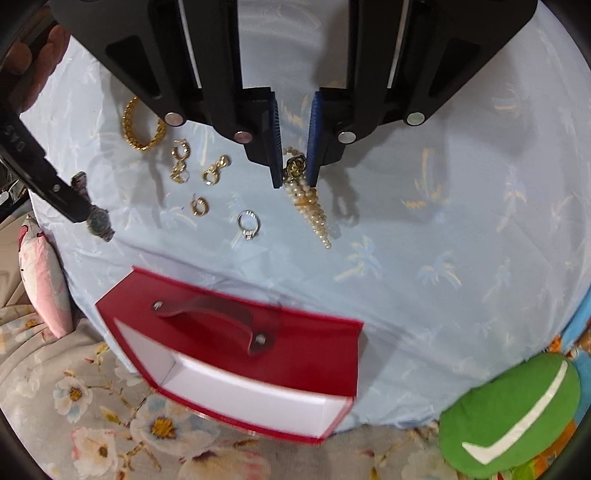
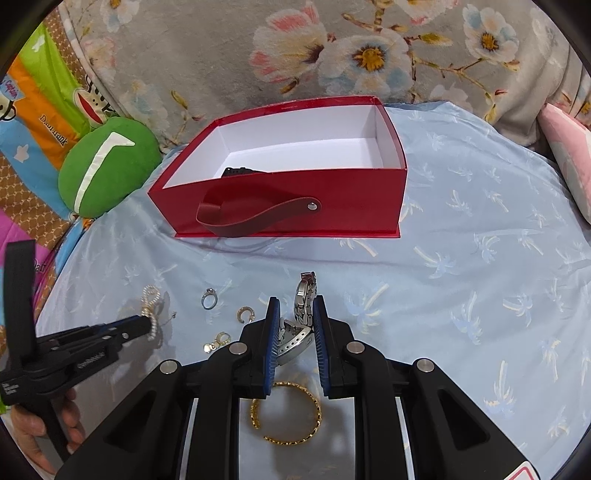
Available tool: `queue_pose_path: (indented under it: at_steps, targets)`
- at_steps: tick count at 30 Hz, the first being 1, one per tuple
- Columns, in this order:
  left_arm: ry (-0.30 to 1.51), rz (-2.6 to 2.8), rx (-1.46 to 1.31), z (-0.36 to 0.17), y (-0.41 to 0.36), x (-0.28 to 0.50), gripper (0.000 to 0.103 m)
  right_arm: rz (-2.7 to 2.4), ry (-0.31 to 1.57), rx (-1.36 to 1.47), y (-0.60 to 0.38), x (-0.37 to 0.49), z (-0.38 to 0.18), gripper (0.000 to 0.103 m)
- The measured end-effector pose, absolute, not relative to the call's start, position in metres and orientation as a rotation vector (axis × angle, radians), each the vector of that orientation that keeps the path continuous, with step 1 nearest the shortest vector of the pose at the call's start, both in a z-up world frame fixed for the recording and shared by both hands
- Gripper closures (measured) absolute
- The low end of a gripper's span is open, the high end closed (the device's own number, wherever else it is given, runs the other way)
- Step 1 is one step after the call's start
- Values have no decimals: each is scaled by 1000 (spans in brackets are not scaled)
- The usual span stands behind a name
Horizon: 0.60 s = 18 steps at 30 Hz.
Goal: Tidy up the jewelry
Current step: 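Carry the silver watch with the right tool into the red box while the left tool drops the pearls there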
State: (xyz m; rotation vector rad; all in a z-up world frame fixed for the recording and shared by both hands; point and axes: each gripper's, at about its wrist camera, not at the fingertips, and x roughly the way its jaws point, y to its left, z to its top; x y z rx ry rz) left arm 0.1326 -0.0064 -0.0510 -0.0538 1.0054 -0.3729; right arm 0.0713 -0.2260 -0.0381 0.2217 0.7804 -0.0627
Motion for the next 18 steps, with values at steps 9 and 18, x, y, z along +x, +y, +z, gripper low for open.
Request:
queue_pose_path:
  at_steps: [9,18]
  targets:
    - [864,-407,-57,14,-4,128,91,-40,701,208,-222,67,-5,86]
    - [717,-399,-35,72,-10,149,91,-21,576,173,-224,77,49,86]
